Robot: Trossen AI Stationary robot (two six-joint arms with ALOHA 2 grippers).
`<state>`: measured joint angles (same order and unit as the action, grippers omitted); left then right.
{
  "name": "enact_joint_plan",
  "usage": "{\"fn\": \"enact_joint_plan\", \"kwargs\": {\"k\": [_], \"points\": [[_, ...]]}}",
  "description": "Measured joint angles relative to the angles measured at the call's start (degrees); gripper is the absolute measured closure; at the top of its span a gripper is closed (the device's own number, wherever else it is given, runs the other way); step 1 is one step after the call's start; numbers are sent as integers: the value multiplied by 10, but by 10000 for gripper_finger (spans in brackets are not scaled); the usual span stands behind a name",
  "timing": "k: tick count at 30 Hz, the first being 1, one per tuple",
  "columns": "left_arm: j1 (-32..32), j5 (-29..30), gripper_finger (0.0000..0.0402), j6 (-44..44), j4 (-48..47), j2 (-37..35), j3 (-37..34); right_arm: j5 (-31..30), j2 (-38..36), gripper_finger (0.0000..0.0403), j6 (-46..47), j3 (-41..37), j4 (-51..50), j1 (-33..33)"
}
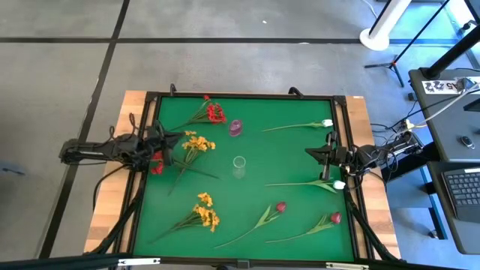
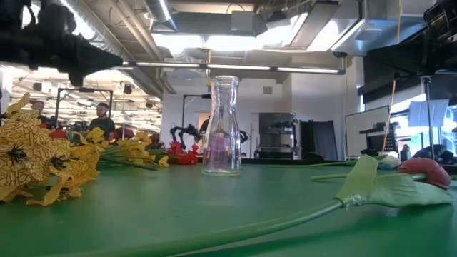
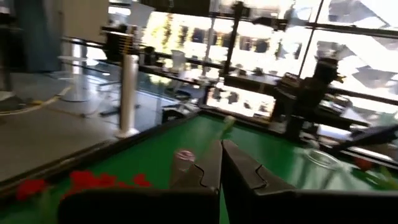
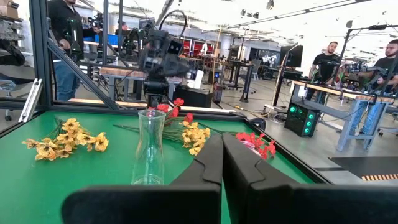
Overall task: Sort flowers into vase by color
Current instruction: Put the top red flowers into the violet vase
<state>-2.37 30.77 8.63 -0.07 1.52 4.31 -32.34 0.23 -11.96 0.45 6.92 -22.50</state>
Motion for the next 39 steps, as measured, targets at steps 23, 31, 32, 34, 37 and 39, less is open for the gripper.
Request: {"fn": "enact_joint_plan", "kwargs": {"k": [23,31,32,34,37,39], "points": [[257,-60,257,48,-455,525,498,0,0,402,0,0,-8,0],[399,-177,252,15,-574,735,555,0,0,402,0,0,-11,0],[413,-185,252,6,-573,754,555,0,0,402,0,0,-11,0],[438,-201,252,-3,-573,785,555,0,0,402,0,0,-11,0],[465,-219,252,-20,-564,823,555,0,0,402,0,0,-11,0],[474,-225,252,-31,-553,846,555,0,0,402,0,0,-11,0]]}}
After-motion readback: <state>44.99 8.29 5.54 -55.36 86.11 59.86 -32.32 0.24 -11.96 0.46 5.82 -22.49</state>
